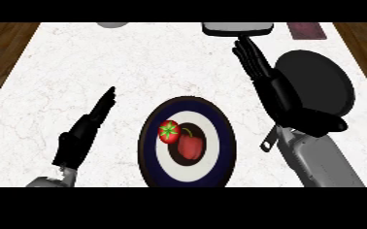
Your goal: Pick the bell pepper from the plate and place it in the pan
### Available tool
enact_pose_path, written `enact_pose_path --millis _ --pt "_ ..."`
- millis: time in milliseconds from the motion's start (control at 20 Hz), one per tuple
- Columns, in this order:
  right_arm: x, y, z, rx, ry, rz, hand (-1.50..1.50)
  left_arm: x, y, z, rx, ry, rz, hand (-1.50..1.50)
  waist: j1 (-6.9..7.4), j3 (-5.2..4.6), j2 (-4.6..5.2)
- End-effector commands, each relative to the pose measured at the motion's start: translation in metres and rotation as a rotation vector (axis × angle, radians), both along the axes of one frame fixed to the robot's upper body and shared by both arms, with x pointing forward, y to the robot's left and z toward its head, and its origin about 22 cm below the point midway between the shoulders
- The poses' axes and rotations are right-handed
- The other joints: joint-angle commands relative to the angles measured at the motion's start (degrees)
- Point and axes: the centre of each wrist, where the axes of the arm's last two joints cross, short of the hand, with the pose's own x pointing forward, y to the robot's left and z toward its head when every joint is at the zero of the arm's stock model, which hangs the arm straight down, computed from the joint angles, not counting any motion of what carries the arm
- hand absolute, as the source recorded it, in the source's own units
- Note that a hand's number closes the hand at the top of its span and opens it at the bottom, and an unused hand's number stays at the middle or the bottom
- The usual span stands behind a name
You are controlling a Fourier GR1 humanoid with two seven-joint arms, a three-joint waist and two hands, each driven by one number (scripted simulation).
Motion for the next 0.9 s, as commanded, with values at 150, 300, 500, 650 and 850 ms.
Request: enact_pose_path --millis 150,300,500,650,850 --pt "-0.008 0.034 0.024 0.05 -0.119 0.018 1.5 0.031 0.019 0.024 -0.119 -0.094 0.205 0.0 1.03 -0.38 0.14" --pt "-0.009 -0.018 -0.001 -0.301 -0.099 -0.227 1.5 0.029 0.029 0.031 -0.219 -0.057 0.297 0.0 -0.74 -0.68 -0.64" --pt "-0.071 -0.021 -0.033 -0.334 -0.281 -0.29 1.5 0.027 0.044 0.036 -0.229 -0.048 0.343 0.0 -2.79 -0.39 -0.96" --pt "-0.104 -0.05 -0.057 -0.45 -0.241 -0.361 -1.5 0.029 0.034 0.03 -0.23 -0.043 0.338 0.0 -1.77 -0.35 -0.26" --pt "-0.12 -0.044 -0.036 -0.602 -0.319 -0.355 -1.5 0.04 0.031 0.056 -0.228 -0.066 0.297 0.0 -0.41 -0.41 -0.11"
